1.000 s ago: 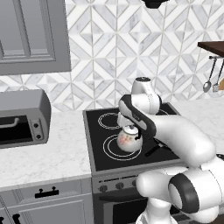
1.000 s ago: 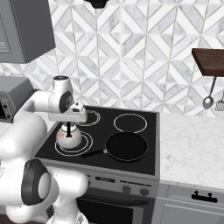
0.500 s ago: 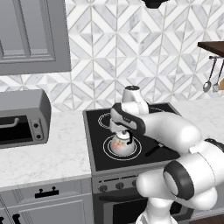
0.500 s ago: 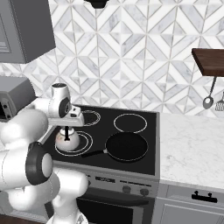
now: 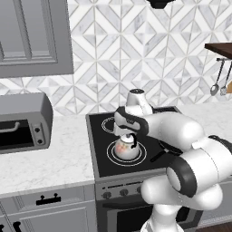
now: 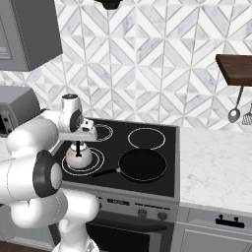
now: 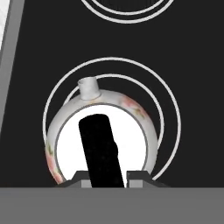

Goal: Pick the kettle from the counter and place it on a stove burner. Then turn the burner on.

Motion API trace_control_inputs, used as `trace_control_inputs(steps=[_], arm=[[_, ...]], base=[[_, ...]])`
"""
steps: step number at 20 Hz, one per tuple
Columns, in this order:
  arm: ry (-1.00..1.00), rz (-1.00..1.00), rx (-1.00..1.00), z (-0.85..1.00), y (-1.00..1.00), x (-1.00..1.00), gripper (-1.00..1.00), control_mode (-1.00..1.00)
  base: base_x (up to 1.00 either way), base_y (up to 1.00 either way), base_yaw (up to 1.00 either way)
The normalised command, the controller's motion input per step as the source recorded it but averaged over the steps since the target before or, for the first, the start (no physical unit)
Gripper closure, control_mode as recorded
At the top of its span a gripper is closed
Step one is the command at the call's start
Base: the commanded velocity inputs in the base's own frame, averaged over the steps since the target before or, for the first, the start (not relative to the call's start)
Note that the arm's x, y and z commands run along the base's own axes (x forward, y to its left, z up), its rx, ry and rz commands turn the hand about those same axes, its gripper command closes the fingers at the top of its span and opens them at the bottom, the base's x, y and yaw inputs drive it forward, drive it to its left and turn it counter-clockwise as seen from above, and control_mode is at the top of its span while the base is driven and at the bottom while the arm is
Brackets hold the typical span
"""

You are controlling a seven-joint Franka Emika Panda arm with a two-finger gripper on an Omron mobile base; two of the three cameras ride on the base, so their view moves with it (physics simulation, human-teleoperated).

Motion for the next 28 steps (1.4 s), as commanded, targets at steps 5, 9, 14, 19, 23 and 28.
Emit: trace_control_inputs(steps=[5, 9, 14, 19, 23, 28], arm=[[0.0, 0.0, 0.0, 0.0, 0.0, 0.43, 1.0, -1.0], [0.0, 0.0, 0.0, -0.12, 0.0, 0.06, 1.0, -1.0], [0.0, 0.0, 0.0, -0.34, 0.0, -0.03, 1.0, -1.0], [0.0, 0.0, 0.0, -0.18, -0.04, -0.3, 1.0, -1.0], [0.0, 0.0, 0.0, 0.0, -0.02, -0.14, 1.0, -1.0], [0.03, 0.0, 0.0, -0.01, -0.02, -0.01, 1.0, -1.0]], base=[[0.0, 0.0, 0.0], [0.0, 0.0, 0.0], [0.0, 0.0, 0.0], [0.0, 0.0, 0.0], [0.0, 0.0, 0.0], [0.0, 0.0, 0.0]])
